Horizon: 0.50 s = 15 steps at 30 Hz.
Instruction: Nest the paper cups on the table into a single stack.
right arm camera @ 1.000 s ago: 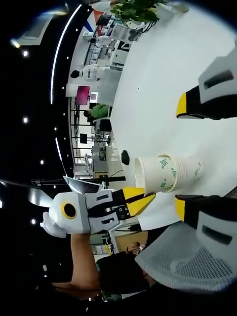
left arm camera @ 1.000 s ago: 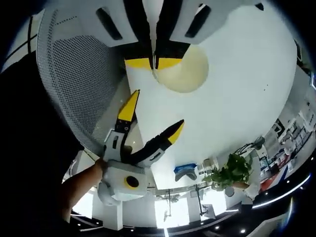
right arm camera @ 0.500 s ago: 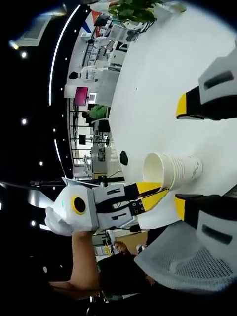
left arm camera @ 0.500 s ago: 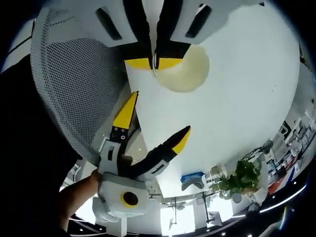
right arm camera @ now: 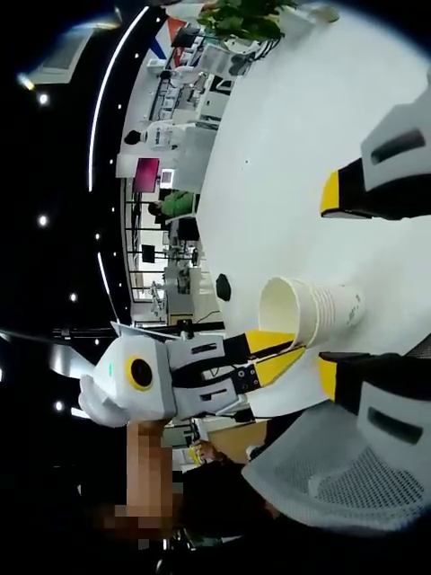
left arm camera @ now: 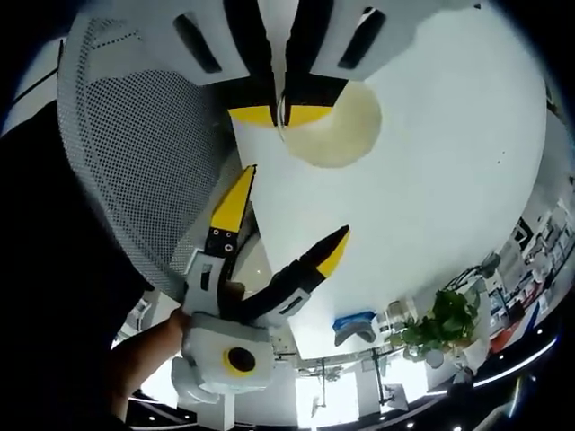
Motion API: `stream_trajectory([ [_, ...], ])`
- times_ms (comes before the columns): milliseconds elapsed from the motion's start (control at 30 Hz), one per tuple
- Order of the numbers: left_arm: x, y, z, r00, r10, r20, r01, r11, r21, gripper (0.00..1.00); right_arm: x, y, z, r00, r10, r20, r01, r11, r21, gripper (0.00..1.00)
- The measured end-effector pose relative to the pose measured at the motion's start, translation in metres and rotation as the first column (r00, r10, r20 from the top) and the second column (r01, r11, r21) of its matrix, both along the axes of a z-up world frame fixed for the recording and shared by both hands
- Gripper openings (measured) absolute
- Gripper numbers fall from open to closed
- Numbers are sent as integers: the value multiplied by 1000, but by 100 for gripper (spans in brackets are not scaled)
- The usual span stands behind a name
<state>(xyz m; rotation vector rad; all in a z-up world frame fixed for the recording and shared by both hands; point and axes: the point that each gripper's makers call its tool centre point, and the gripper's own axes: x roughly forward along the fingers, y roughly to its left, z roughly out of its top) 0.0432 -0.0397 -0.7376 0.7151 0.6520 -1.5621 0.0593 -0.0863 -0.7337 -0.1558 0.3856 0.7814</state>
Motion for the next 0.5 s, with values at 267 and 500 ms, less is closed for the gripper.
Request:
stream_trajectory([
  [267, -1, 2, 6, 1000, -7, 14, 7, 1000, 9, 0, 0, 0, -1, 1000, 1, 1, -1, 1000, -7, 58],
  [500, 2, 3, 5, 1000, -9, 20, 8, 1000, 14, 0, 1, -2, -2, 1000, -3, -1, 3, 1000, -9, 58],
])
